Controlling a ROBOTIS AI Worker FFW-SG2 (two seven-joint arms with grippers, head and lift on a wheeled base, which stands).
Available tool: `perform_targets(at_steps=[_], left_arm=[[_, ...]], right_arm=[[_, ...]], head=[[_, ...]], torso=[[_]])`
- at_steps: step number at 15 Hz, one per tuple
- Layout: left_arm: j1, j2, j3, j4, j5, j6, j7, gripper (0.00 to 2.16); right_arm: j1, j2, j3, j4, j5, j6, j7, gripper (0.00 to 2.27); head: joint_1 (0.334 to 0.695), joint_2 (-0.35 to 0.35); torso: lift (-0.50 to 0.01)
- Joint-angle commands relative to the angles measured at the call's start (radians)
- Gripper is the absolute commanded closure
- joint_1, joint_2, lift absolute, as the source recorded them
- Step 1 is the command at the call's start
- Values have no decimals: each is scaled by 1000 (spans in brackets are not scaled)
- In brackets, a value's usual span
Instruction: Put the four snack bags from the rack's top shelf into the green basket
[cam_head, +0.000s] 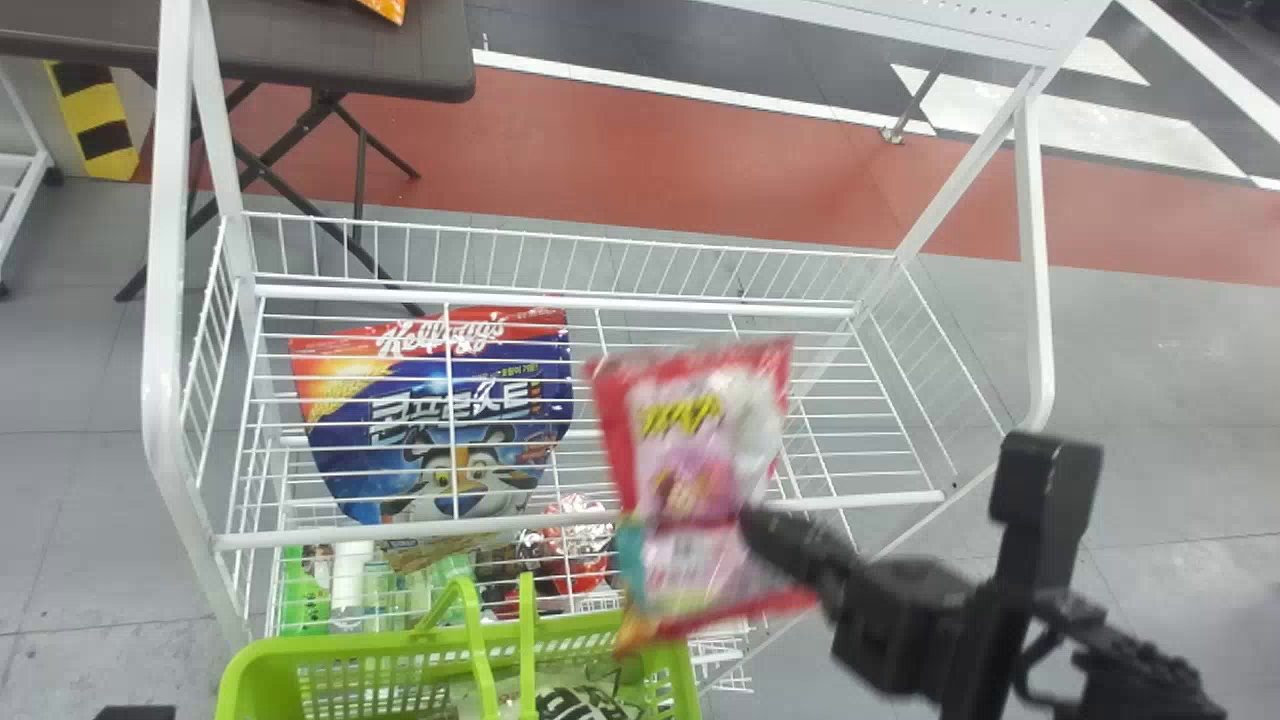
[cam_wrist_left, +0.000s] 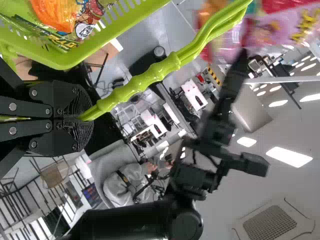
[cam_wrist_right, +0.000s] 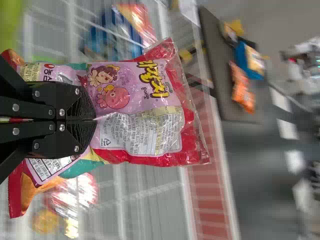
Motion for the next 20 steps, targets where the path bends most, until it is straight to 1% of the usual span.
perform_targets(at_steps=[1,2,5,8,11,13,15,16,17,18,20], left_arm=[[0,-1,0,0,0,0,0,2078],[0,-1,0,0,0,0,0,2078],[0,-4,-1,0,0,0,4,2078],[0,-4,-1,0,-1,0,2,2078],[6,-4,0,0,0,-12,2,2078],[6,-4,0,2,-1,-15,4,2078],[3,-4,-1,2,-1,-15,5,2078],[3,-4,-3,2,-1,-15,5,2078],[3,-4,-3,0,-1,-15,5,2078],[6,-4,-3,-1,-1,-15,4,2078],[8,-4,-3,-3,-1,-15,2,2078]], right_arm=[[30,7,-61,-16,-113,264,52,2108],[41,13,-87,-21,-153,312,82,2108],[56,14,-106,-25,-186,312,149,2108],[80,11,-52,-18,-149,312,154,2111],[96,-4,-46,-16,-104,312,166,2111],[108,-21,-26,-12,-80,312,166,2111],[110,-41,20,2,-55,312,163,2081],[110,-56,46,5,-37,312,160,1632],[103,-56,52,4,-26,312,155,451],[85,-56,51,4,-21,312,155,-2],[59,-56,40,-10,-23,312,177,12]], head=[[695,-350],[695,-350],[695,-350],[695,-350],[695,-350],[695,-350],[695,-350],[695,-350],[695,-350],[695,-350],[695,-350]], torso=[[0],[0],[0],[0],[0],[0],[0],[0],[0],[0],[0]])
